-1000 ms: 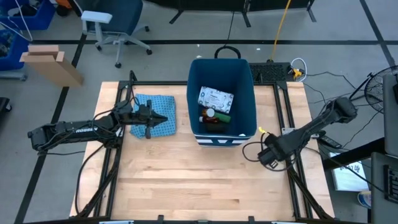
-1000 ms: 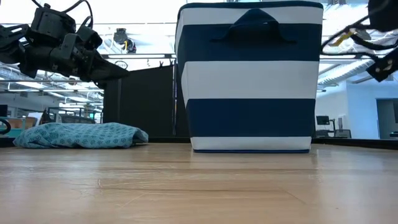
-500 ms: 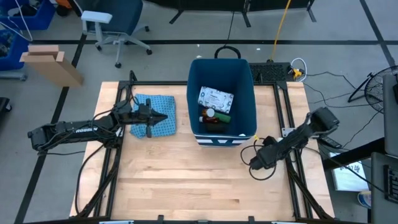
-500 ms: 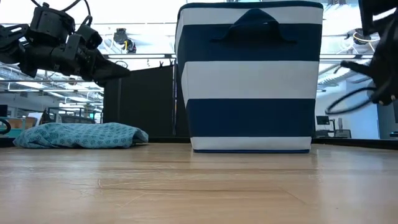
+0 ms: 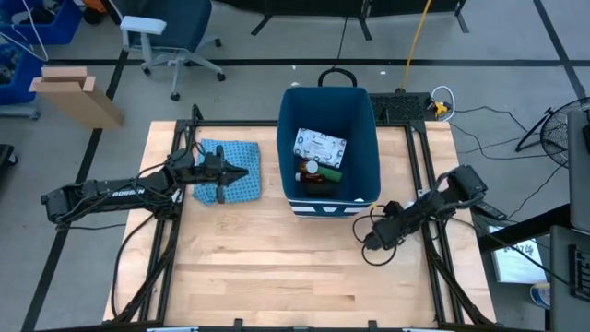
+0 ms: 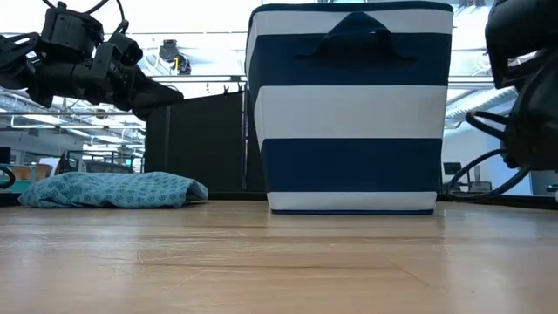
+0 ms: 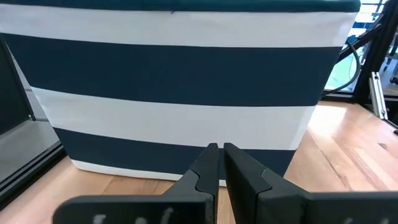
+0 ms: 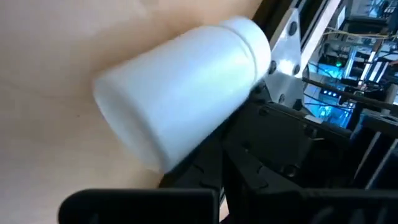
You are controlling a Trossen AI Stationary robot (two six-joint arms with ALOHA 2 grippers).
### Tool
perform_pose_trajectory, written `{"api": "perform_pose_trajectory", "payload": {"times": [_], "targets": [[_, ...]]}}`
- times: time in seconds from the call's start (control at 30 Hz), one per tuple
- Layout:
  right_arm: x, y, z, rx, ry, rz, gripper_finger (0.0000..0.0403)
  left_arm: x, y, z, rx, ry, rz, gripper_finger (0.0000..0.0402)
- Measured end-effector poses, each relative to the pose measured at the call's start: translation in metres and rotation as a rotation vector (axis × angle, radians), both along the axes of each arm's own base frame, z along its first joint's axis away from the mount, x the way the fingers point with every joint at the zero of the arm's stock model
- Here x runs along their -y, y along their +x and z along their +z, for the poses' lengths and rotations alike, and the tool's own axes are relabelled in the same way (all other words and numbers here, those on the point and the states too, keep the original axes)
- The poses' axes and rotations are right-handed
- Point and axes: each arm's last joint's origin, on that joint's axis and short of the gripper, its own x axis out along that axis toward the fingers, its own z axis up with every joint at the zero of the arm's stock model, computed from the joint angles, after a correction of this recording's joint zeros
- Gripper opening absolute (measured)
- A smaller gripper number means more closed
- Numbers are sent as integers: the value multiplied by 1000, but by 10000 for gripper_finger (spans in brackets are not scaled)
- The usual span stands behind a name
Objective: Pick & place medical supplies in basket/bin
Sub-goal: Put the white pill bottle into the blue bin
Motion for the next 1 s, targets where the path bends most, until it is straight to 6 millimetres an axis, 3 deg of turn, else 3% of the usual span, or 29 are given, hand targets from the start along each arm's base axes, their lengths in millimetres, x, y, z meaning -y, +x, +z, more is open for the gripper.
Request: {"api": "perform_pose_trajectory", "payload": {"times": [0.23,0.43,0.63,1.0], "targets": [[-3,9,-1,46,69,15,0,0,0,0,0,-3,0,26],[-16,11,27,77,95,45,0,0,0,0,2,-30,1,26],[-26,9,57,273,276,92,0,0,0,0,2,-31,-2,26],[-21,-4,93,532,456,173,0,0,0,0,-1,-19,-3,26]]}}
